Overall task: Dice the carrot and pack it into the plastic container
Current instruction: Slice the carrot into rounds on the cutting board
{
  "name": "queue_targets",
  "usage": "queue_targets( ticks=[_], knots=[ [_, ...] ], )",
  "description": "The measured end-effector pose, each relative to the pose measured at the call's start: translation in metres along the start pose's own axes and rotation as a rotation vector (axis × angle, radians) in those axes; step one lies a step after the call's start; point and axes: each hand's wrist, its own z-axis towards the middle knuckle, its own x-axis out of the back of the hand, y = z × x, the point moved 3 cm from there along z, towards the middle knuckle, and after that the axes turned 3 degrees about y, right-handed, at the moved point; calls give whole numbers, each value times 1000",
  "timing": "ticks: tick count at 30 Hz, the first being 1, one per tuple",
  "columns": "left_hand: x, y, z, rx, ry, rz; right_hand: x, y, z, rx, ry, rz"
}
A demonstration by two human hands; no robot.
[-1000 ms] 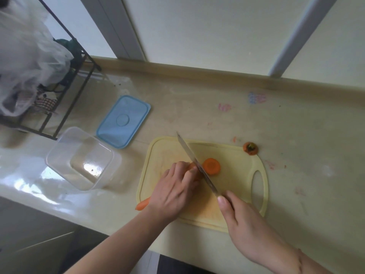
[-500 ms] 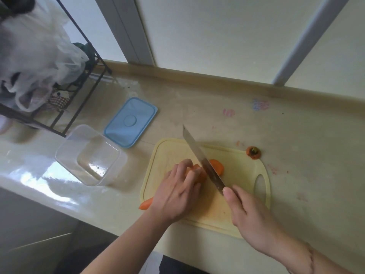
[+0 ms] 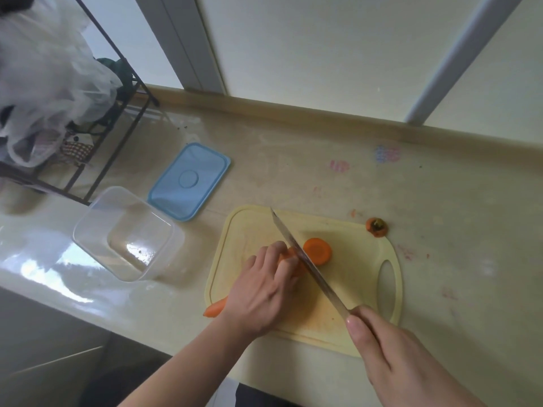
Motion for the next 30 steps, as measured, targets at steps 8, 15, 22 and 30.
queue_targets(
  ticks=[8, 15, 22, 30],
  knots=[
    [-2, -2, 1, -60, 49, 44, -15, 8, 25, -8, -8, -8],
    [2, 0, 2, -9, 107, -8, -33, 9, 57, 18, 87, 44],
    [6, 0, -9, 8, 206, 107, -17, 15, 37, -57, 59, 126],
    [4, 1, -15, -33, 222, 51, -8, -3, 6, -71, 30, 52]
  ],
)
